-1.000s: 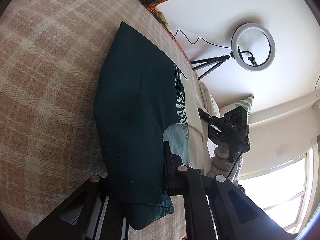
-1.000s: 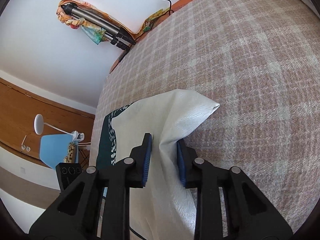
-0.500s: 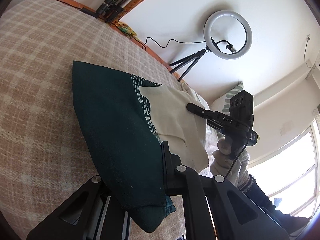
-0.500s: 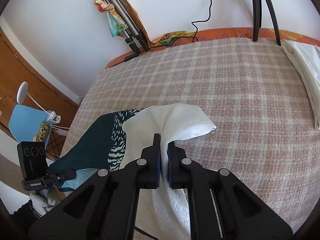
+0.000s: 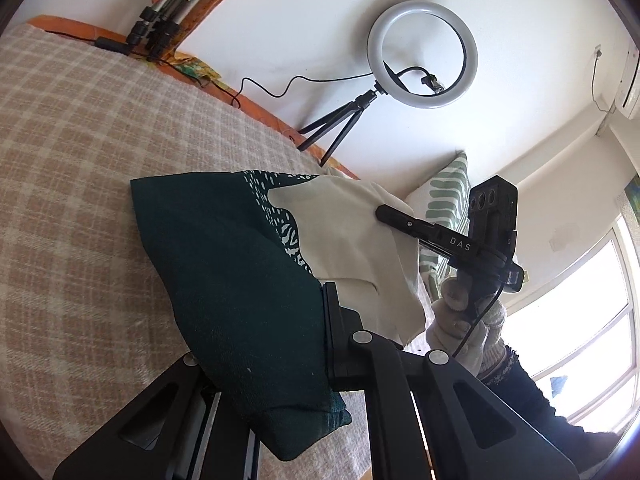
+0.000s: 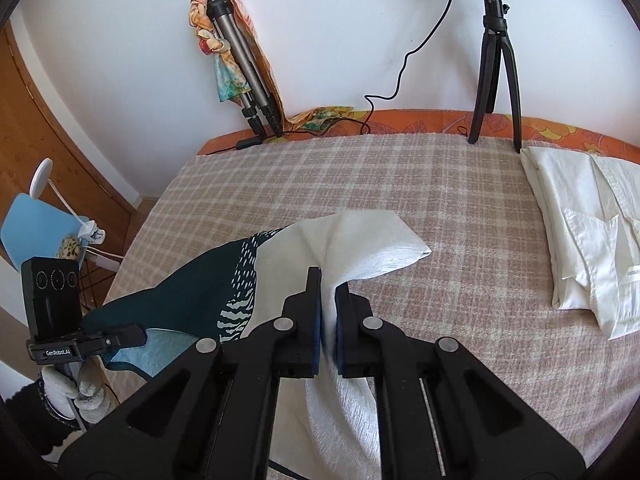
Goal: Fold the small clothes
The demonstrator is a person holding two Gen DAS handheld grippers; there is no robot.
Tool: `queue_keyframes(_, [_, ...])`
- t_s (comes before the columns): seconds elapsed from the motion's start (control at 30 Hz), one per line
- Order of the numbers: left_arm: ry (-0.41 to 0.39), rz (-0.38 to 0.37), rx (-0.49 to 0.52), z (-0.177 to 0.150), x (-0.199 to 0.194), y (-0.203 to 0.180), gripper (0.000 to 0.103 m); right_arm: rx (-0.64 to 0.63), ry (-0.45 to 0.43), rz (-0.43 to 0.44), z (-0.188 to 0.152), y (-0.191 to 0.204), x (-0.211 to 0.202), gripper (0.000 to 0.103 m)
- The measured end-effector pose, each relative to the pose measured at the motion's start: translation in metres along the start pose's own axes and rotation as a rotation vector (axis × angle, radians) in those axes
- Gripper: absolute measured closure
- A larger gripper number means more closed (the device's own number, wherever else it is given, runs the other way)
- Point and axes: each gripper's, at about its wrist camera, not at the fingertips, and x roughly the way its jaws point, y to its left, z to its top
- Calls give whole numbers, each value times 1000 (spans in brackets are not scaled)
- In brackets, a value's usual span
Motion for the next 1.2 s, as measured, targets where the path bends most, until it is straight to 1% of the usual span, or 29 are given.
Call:
queue_keyframes(0.23, [7,-51,75,31,58,-42,98,14,-65,-76,22,-56,-47,97])
queue_keyframes(0.37, [21,-75,99,49,99,-64,98,8,-98,-128,45,-87,-66,97])
queue_keyframes(0.5, [6,-96,129,67,133,-88,98,-4,-152,-167,69,-119,-85,97])
queue_keyframes(0.67, [-17,-100,229,84,177,-127,98,-19,-188,-234,97,-166,-103,97])
queue_keyframes(0.83, [-19,-84,299,92,229,-153,98,2,-211,-271,112,-223,-106,97])
queue_keyframes(0.9, [-18,-73,309,93,251,-157,98,19,-208,-285,111,-246,-102,97])
queue_keyframes(0.97, [5,-66,289,90,274,-154,98,35,-186,-298,108,-268,-93,97])
queue_keyframes(1.07, [67,-52,265,75,304,-145,98,58,-127,-349,97,-298,-75,97])
queue_keyframes(1.2, [142,-30,234,53,323,-134,98,82,-63,-381,82,-329,-58,97])
